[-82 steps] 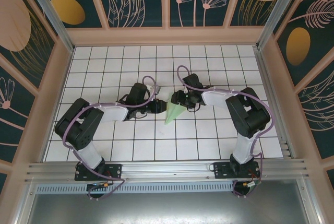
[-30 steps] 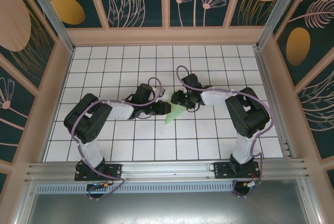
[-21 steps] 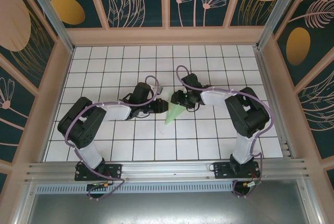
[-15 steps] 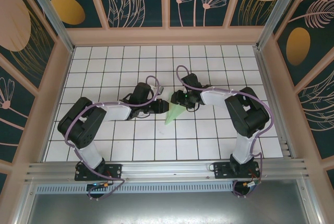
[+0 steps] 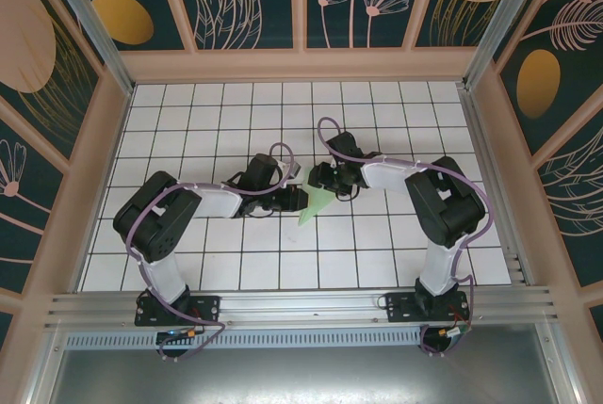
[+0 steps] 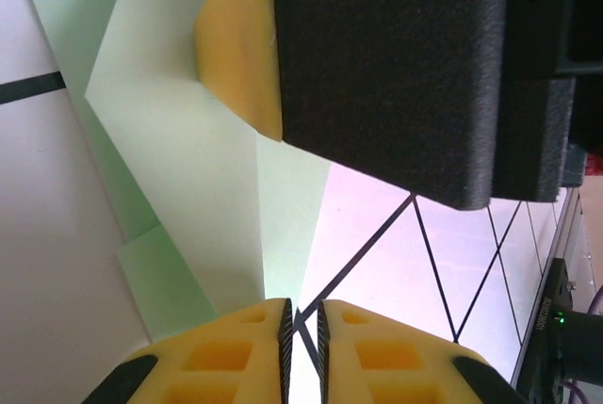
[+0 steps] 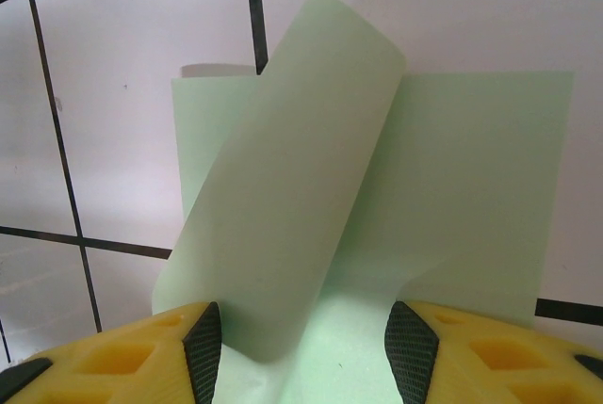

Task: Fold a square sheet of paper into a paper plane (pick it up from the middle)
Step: Fourth fold the wing at the center of the table.

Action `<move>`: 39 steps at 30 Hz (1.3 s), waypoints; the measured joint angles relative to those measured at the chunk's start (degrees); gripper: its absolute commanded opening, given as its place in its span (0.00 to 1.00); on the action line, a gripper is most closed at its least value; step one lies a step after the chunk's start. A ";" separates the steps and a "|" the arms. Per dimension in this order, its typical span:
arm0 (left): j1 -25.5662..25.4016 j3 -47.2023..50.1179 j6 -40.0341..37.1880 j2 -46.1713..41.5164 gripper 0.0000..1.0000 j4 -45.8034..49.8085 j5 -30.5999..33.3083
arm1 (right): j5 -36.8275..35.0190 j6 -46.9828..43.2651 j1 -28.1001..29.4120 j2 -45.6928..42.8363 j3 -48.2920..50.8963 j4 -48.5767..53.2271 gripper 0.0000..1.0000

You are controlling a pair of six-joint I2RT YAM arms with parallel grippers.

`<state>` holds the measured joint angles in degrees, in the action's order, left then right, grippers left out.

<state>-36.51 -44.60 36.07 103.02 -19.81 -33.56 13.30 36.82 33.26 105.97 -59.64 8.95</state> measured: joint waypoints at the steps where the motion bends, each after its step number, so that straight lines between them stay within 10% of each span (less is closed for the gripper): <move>1: 0.00 -0.07 0.00 0.02 0.18 0.07 0.20 | -0.04 0.00 0.00 0.00 0.00 0.02 0.55; 39: 0.00 -1.22 0.00 1.77 0.14 3.41 5.35 | -1.09 -0.31 0.35 0.00 -0.07 0.28 0.53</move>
<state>-36.51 -45.82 36.07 104.79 -16.40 -28.21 12.21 36.51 33.61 105.97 -59.70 9.23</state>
